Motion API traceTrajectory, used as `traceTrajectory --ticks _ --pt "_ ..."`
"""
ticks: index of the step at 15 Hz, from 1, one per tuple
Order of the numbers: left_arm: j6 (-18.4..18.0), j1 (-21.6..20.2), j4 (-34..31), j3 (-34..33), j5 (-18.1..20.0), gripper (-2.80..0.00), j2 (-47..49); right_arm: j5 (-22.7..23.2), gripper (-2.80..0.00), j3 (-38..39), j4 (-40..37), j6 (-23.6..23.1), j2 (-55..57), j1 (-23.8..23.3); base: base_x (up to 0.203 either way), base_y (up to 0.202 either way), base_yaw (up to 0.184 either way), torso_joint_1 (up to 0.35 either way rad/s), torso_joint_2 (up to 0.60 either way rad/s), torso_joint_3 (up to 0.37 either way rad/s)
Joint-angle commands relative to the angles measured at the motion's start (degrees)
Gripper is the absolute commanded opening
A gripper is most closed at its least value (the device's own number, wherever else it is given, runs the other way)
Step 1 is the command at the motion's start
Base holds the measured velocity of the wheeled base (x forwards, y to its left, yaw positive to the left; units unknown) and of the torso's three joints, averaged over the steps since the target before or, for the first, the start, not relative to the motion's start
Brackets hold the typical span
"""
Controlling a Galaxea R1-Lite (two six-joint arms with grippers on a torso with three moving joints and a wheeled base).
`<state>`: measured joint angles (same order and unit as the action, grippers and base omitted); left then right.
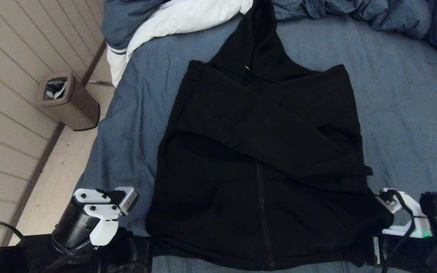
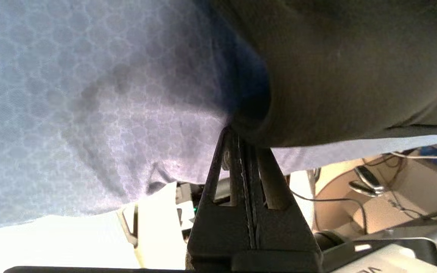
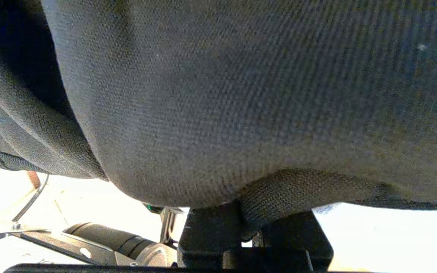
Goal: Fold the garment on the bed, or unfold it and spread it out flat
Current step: Fold the black sweatshirt
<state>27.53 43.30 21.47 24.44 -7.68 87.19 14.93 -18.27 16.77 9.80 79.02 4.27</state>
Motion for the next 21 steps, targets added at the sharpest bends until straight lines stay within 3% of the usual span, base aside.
traceTrajectory --ticks 1,4,6,9,17,21 --pt "0.2 0.6 -1.1 0.1 -0.2 -2.80 -3.0 0.1 -2.80 -1.0 0.1 0.0 0.0 0.0 0.000 0.000 0.000 0.000 0.00 0.000" --pt "-0.1 1.0 -9.6 1.6 0.0 -2.80 -9.8 0.1 -2.80 -1.7 -0.4 0.0 -0.5 0.0 0.000 0.000 0.000 0.000 0.00 0.000" --pt "-0.2 1.0 -18.7 4.9 1.1 -2.80 -15.4 0.1 -2.80 -2.4 -0.5 0.0 -0.6 0.1 0.000 0.000 0.000 0.000 0.00 0.000" --pt "-0.1 1.0 -35.9 12.5 7.4 -2.80 -21.0 0.1 -2.80 -3.7 -2.6 0.0 -1.1 0.1 0.000 0.000 0.000 0.000 0.00 0.000" --pt "0.2 1.6 -39.1 12.9 10.0 -2.80 -22.0 0.1 -2.80 -1.9 -3.8 0.0 -4.3 0.0 0.000 0.000 0.000 0.000 0.00 0.000" --pt "0.8 2.2 -44.1 12.8 13.2 -2.80 -24.5 0.2 -2.80 -2.2 -13.0 0.0 -11.3 0.1 0.000 0.000 0.000 0.000 0.00 0.000"
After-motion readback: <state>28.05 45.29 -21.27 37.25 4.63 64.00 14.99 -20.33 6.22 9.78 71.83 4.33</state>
